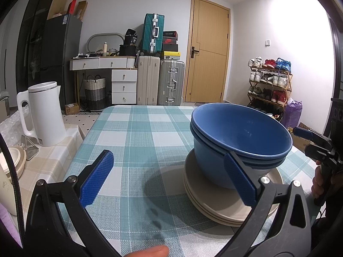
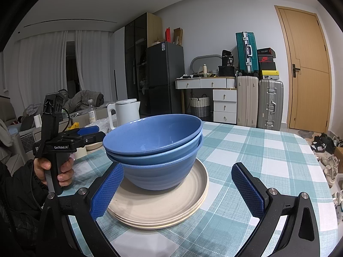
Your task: Organize plates and bowls
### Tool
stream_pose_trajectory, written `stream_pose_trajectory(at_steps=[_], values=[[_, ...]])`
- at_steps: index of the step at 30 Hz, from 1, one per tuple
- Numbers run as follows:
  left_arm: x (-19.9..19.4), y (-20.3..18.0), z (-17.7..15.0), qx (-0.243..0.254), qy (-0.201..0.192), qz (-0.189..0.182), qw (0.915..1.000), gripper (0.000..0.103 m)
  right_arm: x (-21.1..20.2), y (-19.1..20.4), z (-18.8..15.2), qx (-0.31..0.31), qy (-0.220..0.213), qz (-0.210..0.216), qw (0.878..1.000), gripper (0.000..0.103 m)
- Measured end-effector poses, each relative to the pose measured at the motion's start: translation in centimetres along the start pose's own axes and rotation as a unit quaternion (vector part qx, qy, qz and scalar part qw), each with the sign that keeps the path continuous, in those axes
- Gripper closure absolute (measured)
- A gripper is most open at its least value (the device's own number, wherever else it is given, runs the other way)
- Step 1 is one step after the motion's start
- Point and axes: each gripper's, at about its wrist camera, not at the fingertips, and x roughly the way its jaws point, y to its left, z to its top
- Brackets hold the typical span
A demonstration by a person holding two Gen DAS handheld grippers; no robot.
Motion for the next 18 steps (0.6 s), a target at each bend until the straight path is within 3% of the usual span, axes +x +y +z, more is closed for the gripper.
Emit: stream_pose_trajectory(at_steps=[18], values=[[0.04, -0.03, -0.02, -0.001, 0.000, 0.000, 1.0000, 0.000, 0.09, 0.30, -0.21, -0.004, 0.001, 0.002, 1.000, 0.000]])
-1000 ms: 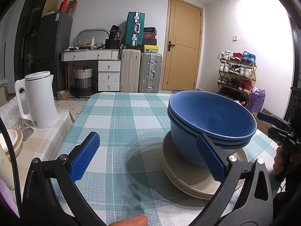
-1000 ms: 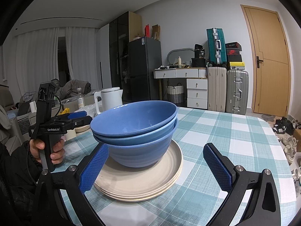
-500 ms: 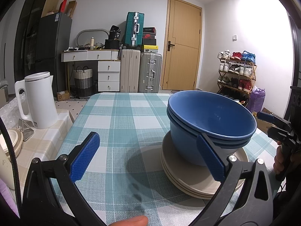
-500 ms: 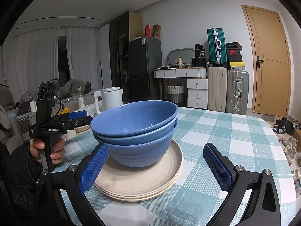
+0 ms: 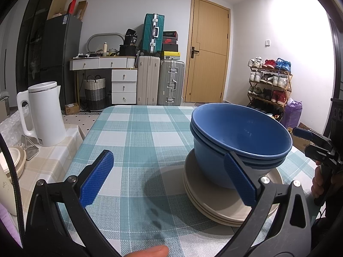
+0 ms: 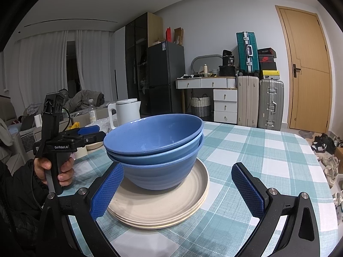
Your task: Organize plates and bowls
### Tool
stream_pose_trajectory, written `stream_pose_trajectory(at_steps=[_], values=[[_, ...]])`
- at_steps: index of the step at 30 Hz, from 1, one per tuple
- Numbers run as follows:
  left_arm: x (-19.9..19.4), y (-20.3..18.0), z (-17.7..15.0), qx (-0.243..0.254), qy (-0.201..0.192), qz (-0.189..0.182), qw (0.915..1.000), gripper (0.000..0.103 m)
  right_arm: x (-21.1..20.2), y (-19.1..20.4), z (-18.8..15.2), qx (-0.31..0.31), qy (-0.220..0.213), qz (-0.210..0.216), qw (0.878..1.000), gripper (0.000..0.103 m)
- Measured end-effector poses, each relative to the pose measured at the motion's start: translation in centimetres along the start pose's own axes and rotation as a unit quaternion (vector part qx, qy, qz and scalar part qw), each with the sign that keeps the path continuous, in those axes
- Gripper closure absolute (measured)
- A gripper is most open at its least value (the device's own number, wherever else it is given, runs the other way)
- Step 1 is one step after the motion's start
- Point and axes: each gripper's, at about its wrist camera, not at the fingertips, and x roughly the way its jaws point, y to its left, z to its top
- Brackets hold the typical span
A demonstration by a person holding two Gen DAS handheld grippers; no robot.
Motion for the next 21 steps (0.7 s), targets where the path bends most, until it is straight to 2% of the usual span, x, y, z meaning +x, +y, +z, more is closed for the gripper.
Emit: stream_pose_trajectory(at_steps=[21], values=[[0.01, -0.05, -0.04, 0.002, -0.001, 0.002, 1.0000, 0.000, 0.23, 0.38, 0.00, 0.003, 0.006, 0.005, 1.000, 0.000]])
